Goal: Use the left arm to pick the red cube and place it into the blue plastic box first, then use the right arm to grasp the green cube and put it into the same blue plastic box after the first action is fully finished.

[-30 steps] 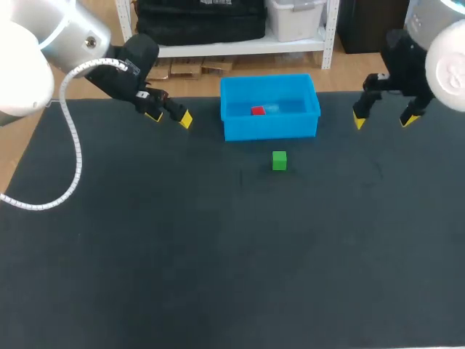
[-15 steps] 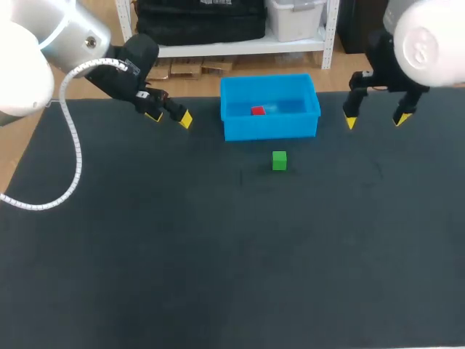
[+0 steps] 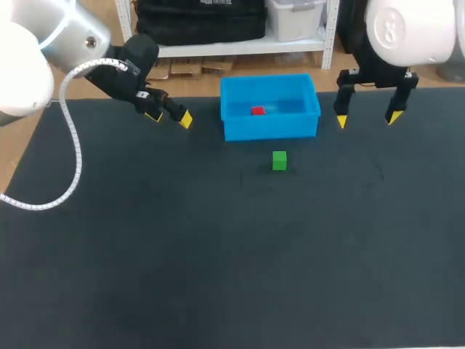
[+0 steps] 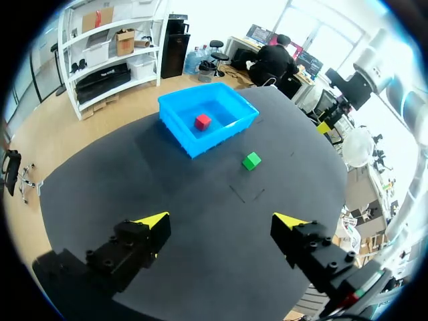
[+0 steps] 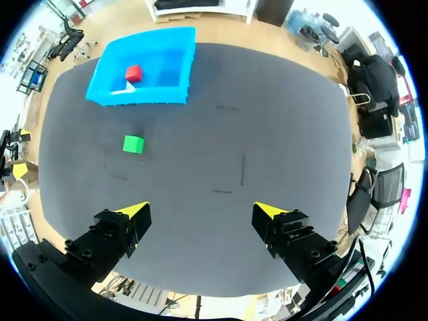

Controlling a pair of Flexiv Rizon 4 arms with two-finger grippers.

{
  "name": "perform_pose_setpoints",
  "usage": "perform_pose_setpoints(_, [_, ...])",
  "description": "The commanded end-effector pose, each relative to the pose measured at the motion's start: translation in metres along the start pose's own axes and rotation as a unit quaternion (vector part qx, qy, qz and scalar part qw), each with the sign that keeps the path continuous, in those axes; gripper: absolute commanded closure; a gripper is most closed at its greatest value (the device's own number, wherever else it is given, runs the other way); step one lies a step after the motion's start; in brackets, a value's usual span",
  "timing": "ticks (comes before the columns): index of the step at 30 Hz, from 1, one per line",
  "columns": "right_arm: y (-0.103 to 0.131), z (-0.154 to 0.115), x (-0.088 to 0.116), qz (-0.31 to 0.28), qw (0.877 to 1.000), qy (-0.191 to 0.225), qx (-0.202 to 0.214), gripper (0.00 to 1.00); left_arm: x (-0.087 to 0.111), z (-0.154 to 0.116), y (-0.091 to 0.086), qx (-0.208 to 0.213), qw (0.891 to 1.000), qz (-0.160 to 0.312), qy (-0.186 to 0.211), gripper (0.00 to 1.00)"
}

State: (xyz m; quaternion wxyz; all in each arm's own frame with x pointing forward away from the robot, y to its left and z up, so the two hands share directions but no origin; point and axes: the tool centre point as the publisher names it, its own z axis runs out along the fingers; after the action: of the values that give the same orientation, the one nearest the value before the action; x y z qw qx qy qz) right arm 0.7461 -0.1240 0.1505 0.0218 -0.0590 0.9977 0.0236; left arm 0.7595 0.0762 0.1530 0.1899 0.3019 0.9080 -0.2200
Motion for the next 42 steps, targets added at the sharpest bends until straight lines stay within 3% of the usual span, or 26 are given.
perform_pose_setpoints(1, [0.006,0.0,-0.008,0.002,1.0,0.013,0.005,0.0,0.001,0.0,0.0,0.001,1.0,0.001,-0.002,0.0])
perform_pose_setpoints(42, [0.084,0.021,-0.034,-0.011,1.0,0.024,-0.013,0.0,0.001,0.0,0.0,0.001,1.0,0.001,-0.002,0.0])
